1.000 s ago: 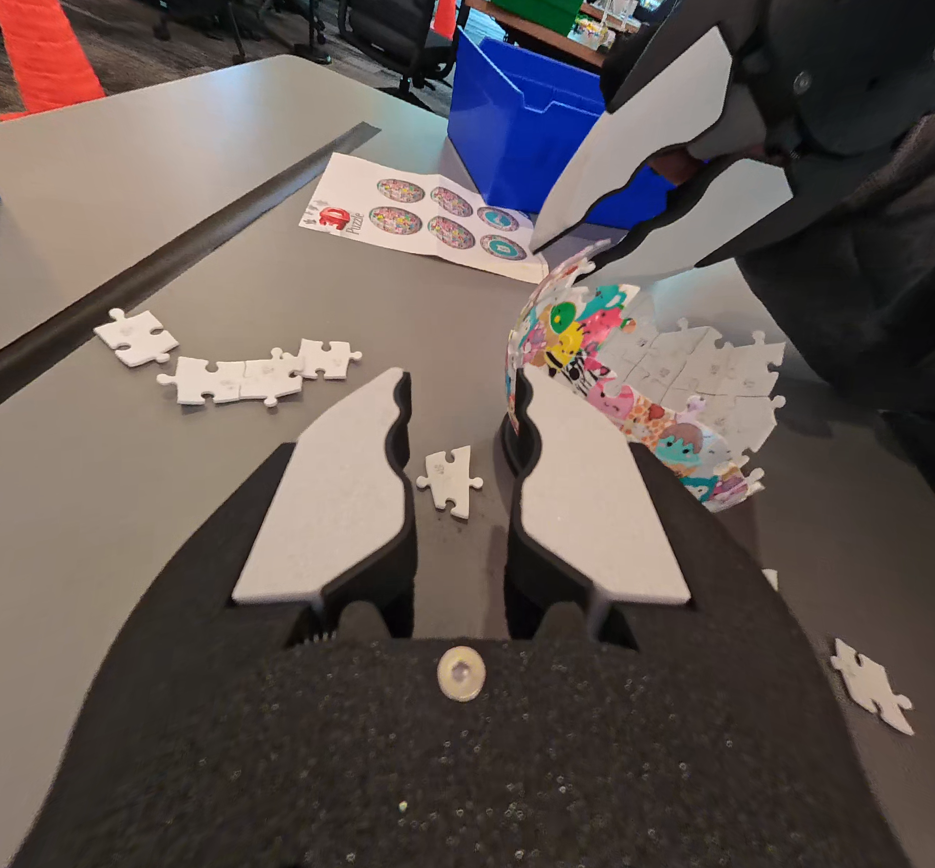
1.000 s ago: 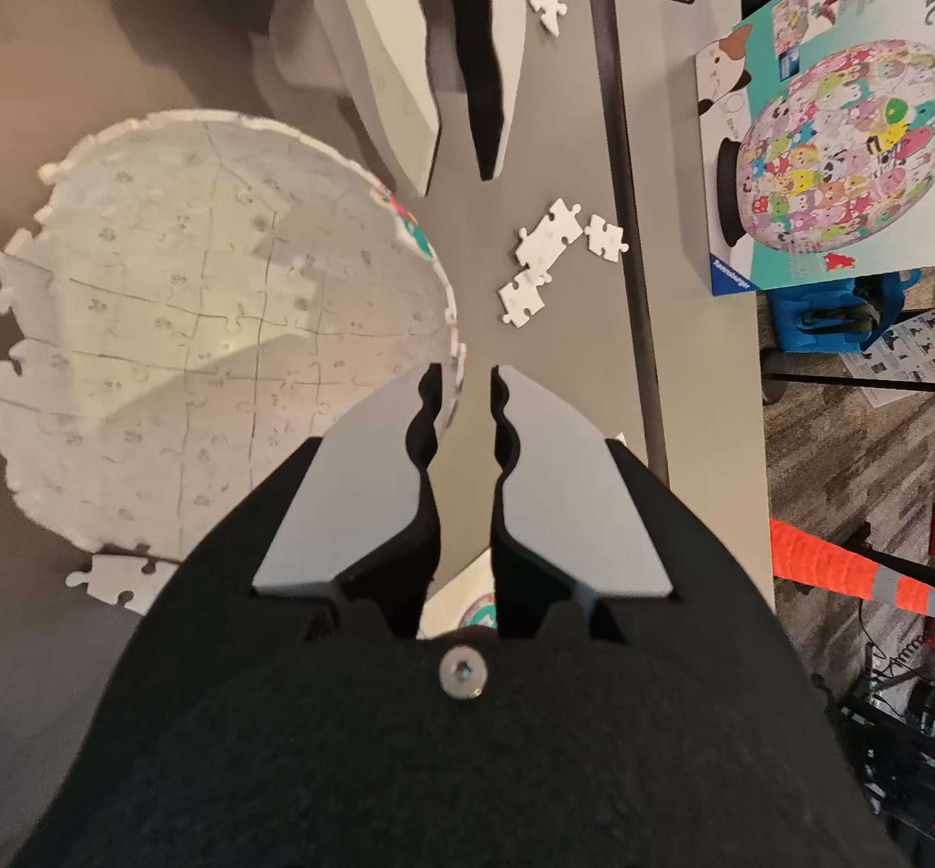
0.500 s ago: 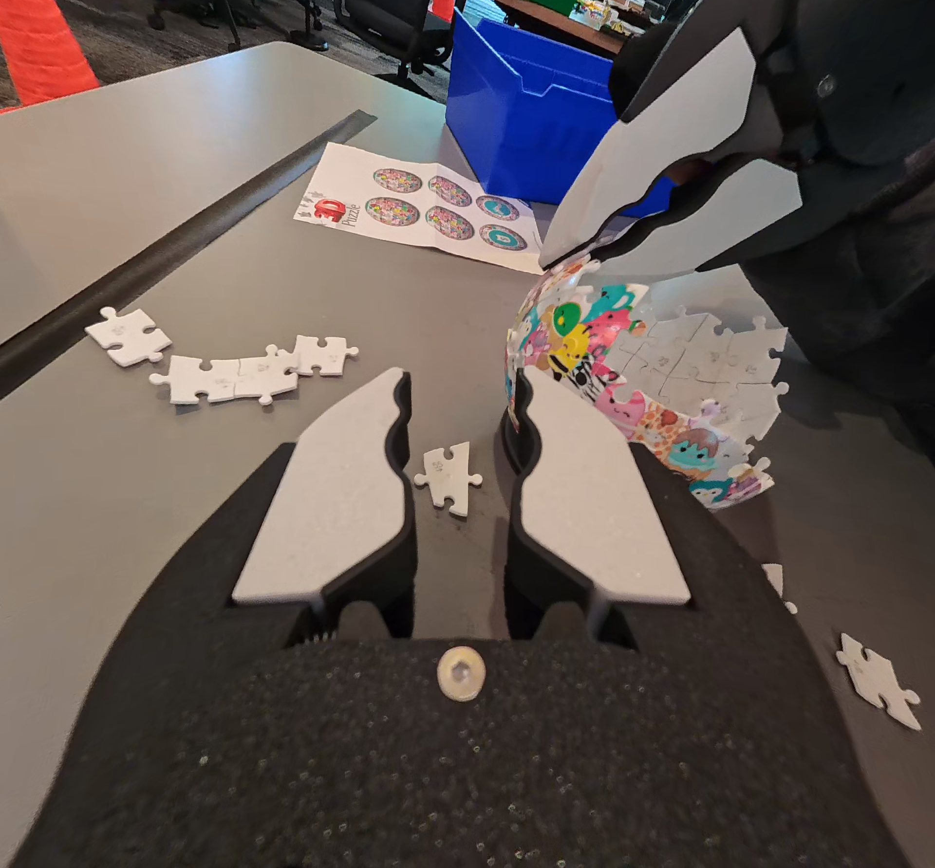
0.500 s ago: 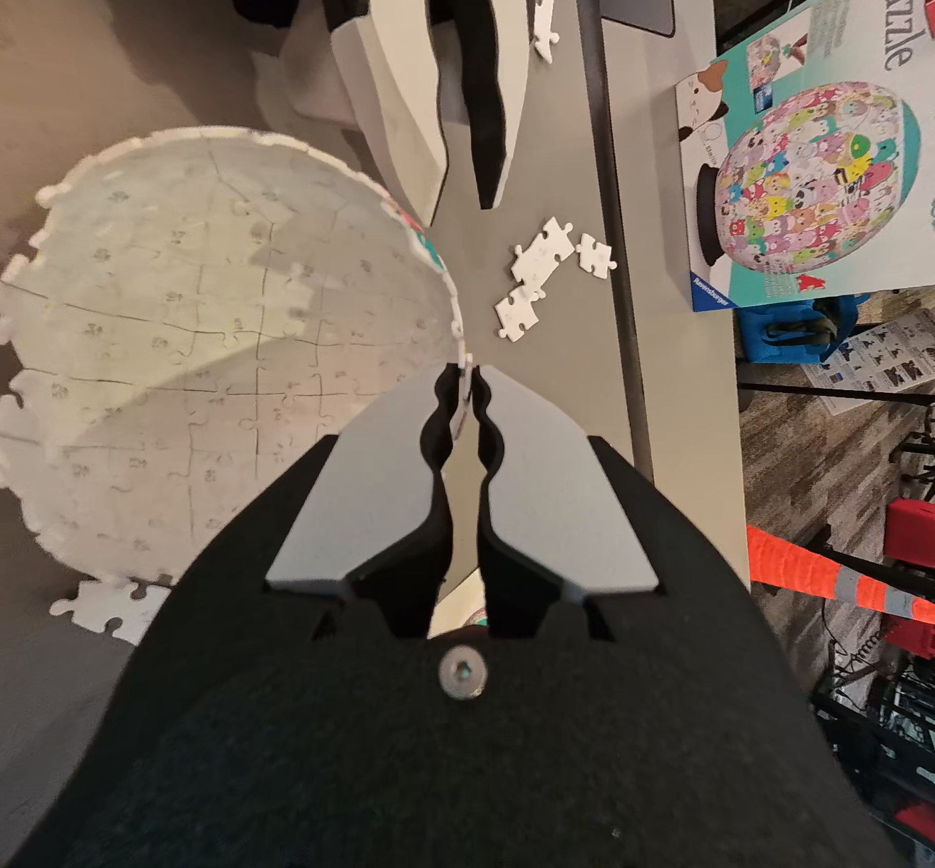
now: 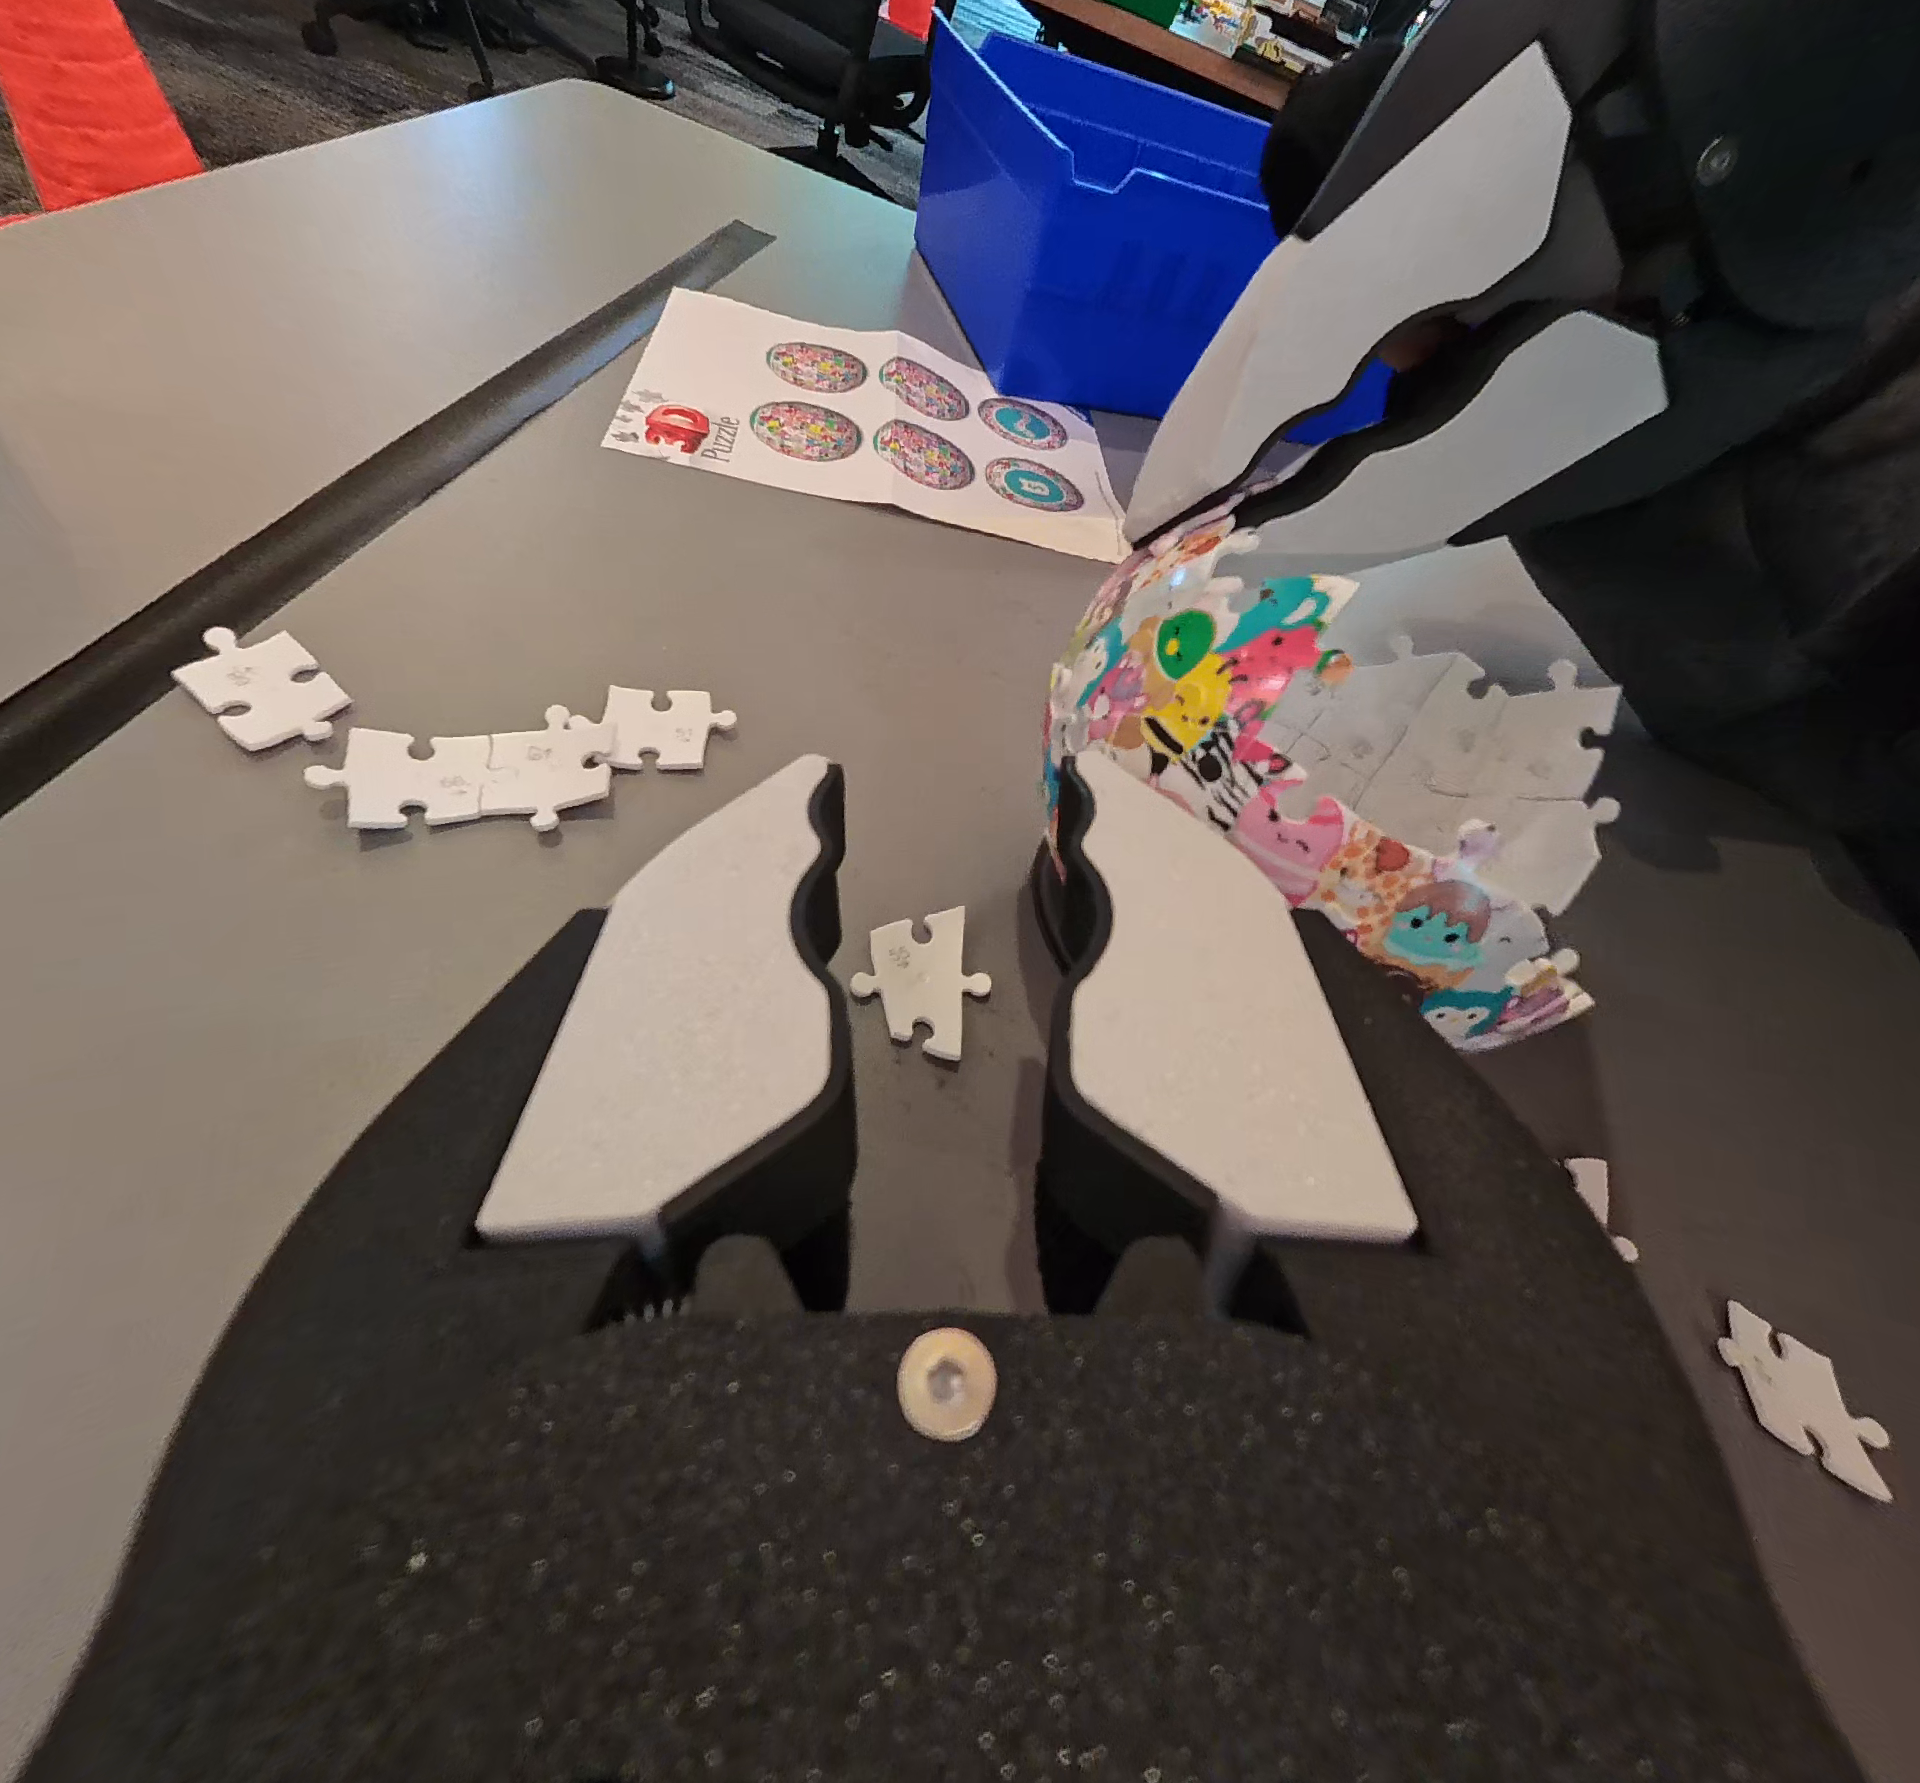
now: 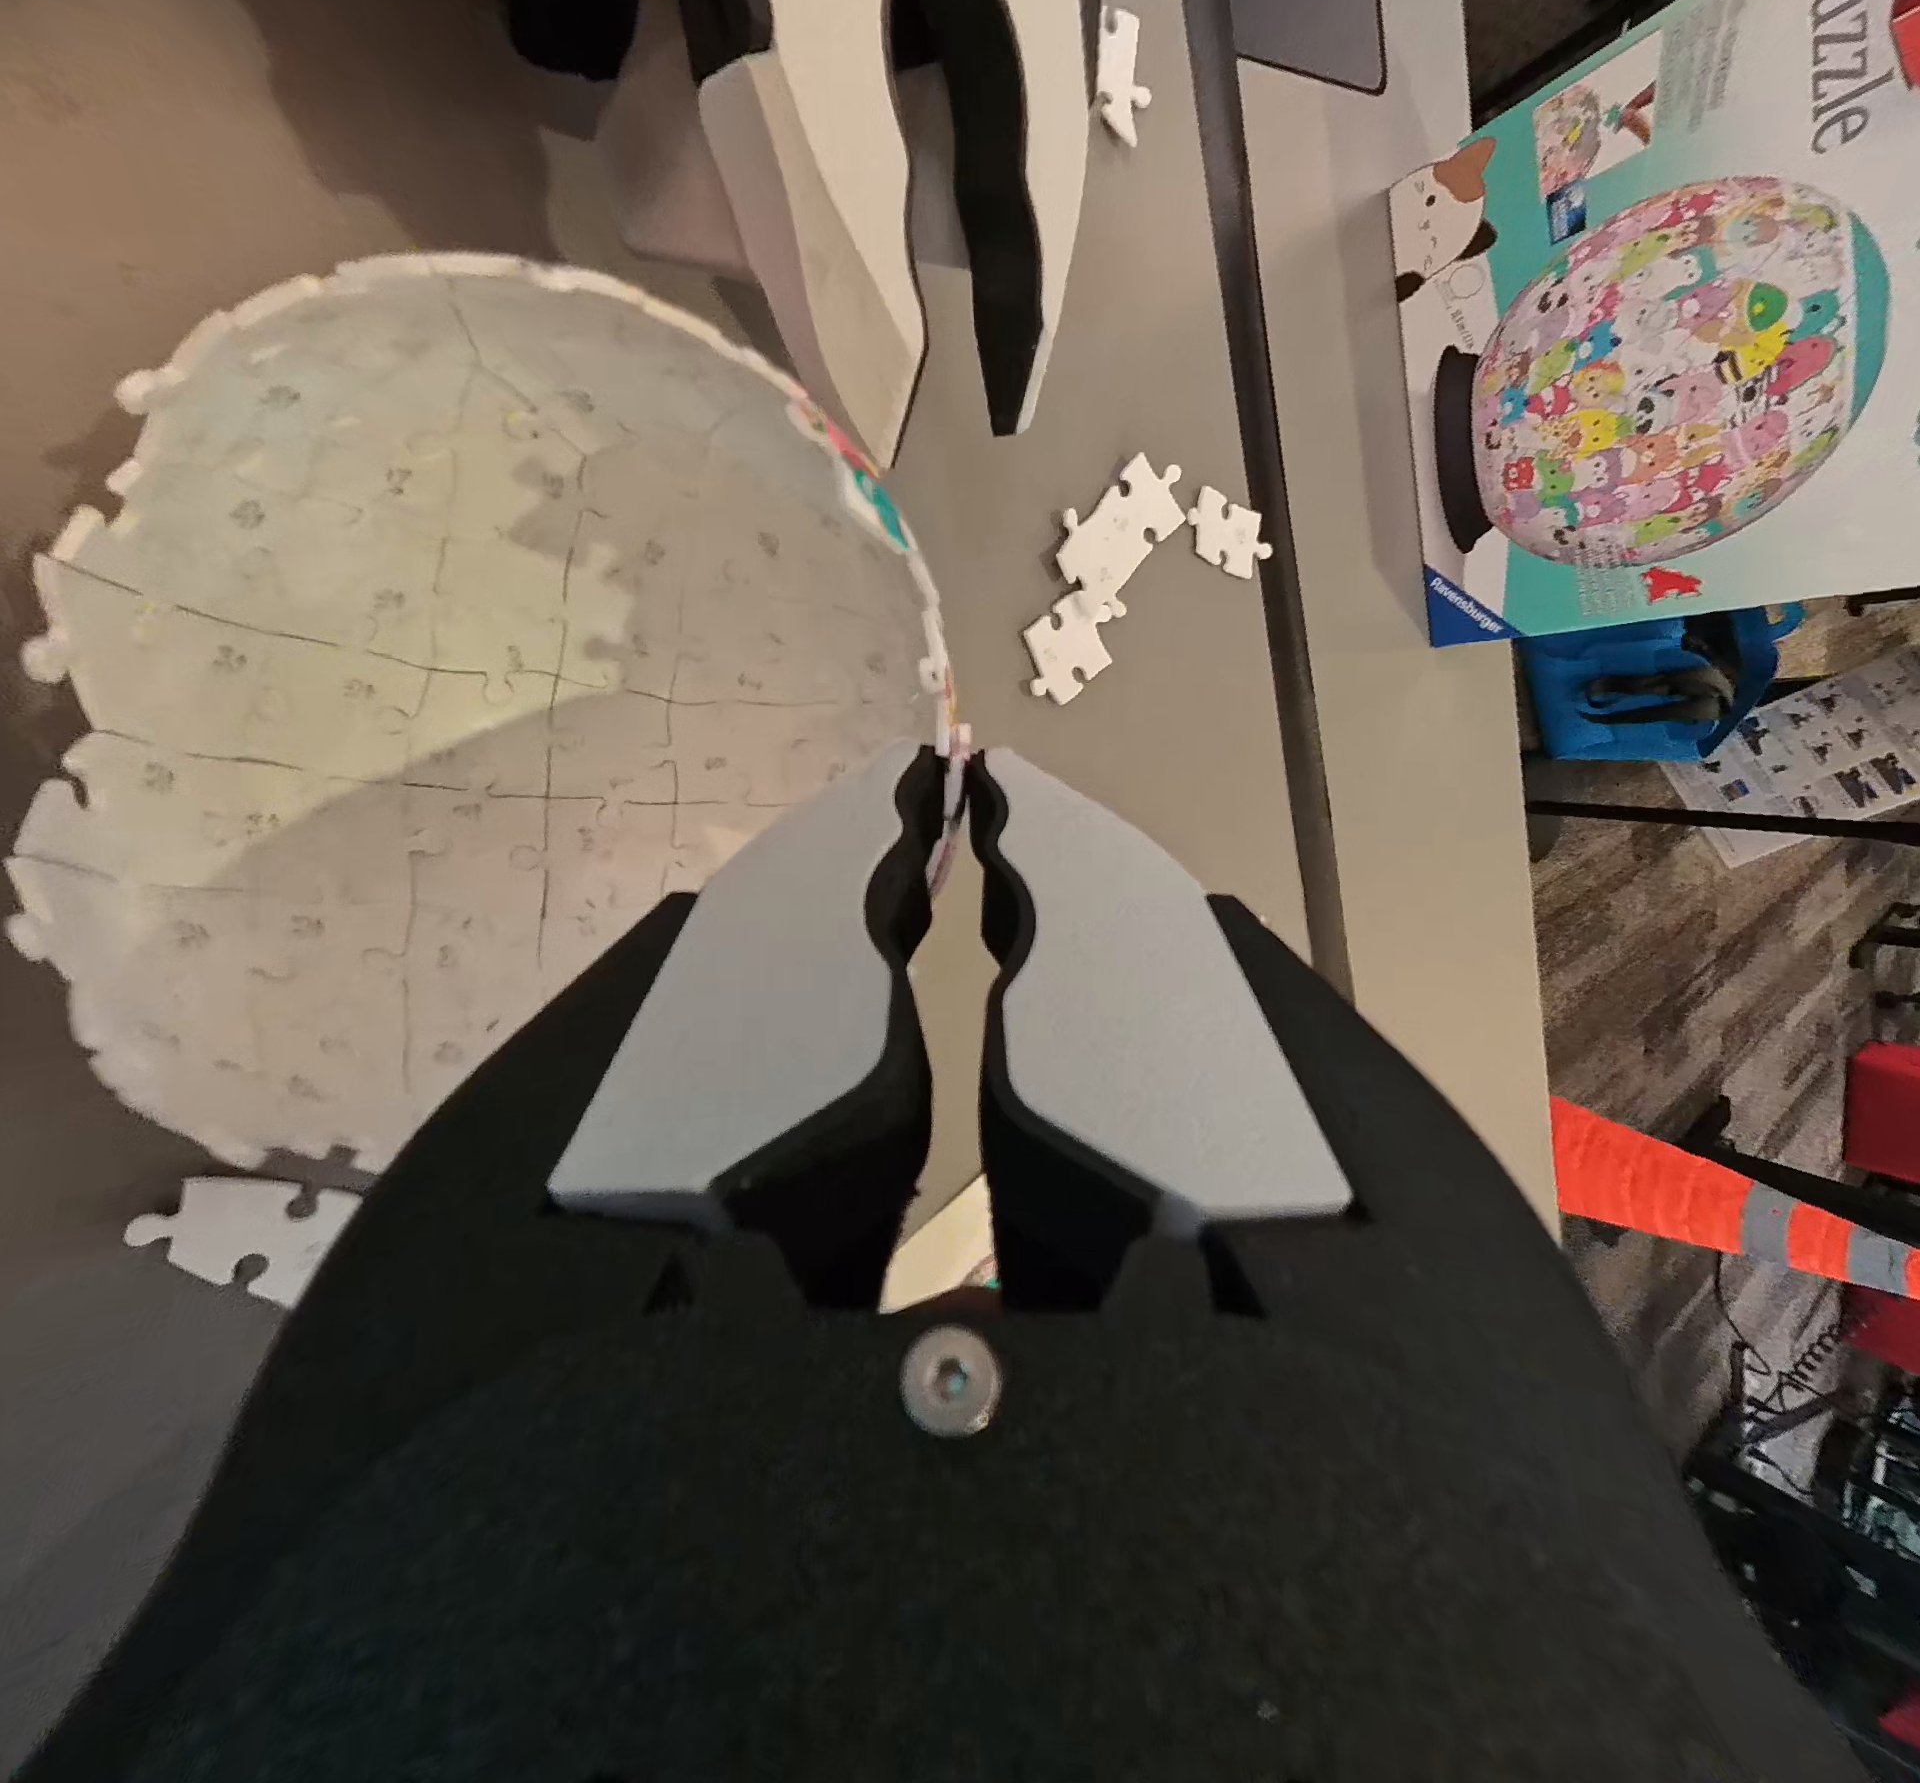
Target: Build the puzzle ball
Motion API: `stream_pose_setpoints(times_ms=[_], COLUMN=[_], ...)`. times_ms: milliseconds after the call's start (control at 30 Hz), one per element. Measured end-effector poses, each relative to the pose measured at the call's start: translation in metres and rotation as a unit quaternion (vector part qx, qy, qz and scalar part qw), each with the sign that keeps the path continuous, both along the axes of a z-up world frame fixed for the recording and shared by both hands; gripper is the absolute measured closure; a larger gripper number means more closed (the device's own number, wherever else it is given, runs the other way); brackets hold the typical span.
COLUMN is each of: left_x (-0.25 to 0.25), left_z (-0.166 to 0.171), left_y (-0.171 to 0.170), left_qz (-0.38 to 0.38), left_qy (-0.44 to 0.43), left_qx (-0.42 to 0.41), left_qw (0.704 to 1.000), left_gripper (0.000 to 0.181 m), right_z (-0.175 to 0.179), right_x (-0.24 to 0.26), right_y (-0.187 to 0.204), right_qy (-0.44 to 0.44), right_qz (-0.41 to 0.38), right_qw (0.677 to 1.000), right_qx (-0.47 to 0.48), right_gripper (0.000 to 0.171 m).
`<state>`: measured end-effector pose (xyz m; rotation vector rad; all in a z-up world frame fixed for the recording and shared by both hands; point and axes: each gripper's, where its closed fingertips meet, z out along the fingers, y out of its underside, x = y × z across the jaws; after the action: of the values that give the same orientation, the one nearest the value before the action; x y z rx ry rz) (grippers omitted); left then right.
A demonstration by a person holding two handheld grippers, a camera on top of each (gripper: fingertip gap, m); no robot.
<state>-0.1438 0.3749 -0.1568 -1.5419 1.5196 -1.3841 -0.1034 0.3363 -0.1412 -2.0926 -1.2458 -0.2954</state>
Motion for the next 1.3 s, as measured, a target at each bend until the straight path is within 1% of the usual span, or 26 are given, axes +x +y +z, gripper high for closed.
stream_pose_setpoints(times_ms=[100,167,267,433,500,567,700,867,1000,1067,1133,1200,1233,1300], left_x=[0.003,0.006,0.014,0.035,0.041,0.043,0.042,0.04,0.036,0.032,0.026,0.022,0.02,0.018], left_z=[0.001,0.004,0.009,0.016,0.017,0.016,0.016,0.017,0.025,0.035,0.048,0.051,0.052,0.056], left_y=[0.004,0.007,0.014,0.02,0.016,0.009,-0.001,-0.009,-0.013,-0.012,-0.015,-0.02,-0.027,-0.042], left_qz=[0.001,-0.001,-0.007,-0.044,-0.068,-0.091,-0.11,-0.13,-0.147,-0.143,-0.144,-0.143,-0.153,-0.176], left_qy=[-0.004,-0.011,-0.028,-0.045,-0.042,-0.038,-0.037,-0.038,-0.055,-0.078,-0.091,-0.064,-0.043,0.002], left_qx=[-0.012,-0.027,-0.058,-0.1,-0.108,-0.109,-0.094,-0.093,-0.106,-0.095,-0.057,0.009,0.029,0.03], left_qw=[1.0,1.0,0.998,0.993,0.991,0.989,0.989,0.986,0.982,0.982,0.984,0.988,0.987,0.984], left_gripper=[0.143,0.143,0.143,0.143,0.143,0.143,0.143,0.143,0.143,0.145,0.145,0.145,0.145,0.145], right_z=[0.002,0.005,0.01,0.016,0.021,0.022,0.012,0.016,0.009,0.007,0.008,0.009,0.009,0.01], right_x=[0.0,-0.002,-0.002,-0.001,-0.002,-0.003,-0.004,-0.004,-0.004,-0.002,-0.001,0.001,0.002,0.005], right_y=[-0.001,-0.002,-0.003,-0.004,-0.004,-0.004,-0.011,-0.003,-0.003,-0.003,-0.004,-0.005,-0.005,-0.007], right_qy=[-0.007,-0.004,0.008,0.006,0.007,-0.003,-0.023,0.004,0.014,0.013,0.014,0.017,0.016,0.015], right_qz=[0.004,0.006,0.002,-0.006,-0.006,0.012,0.052,0.067,0.082,0.086,0.088,0.083,0.084,0.08], right_qw=[1.0,1.0,1.0,1.0,0.999,0.999,0.998,0.997,0.996,0.996,0.996,0.996,0.996,0.996], right_qx=[0.004,0.006,0.006,0.021,0.036,0.047,0.026,0.038,0.022,0.021,0.032,0.039,0.04,0.039], right_gripper=[0.166,0.16,0.157,0.154,0.156,0.16,0.15,0.151,0.154,0.161,0.164,0.163,0.163,0.163])
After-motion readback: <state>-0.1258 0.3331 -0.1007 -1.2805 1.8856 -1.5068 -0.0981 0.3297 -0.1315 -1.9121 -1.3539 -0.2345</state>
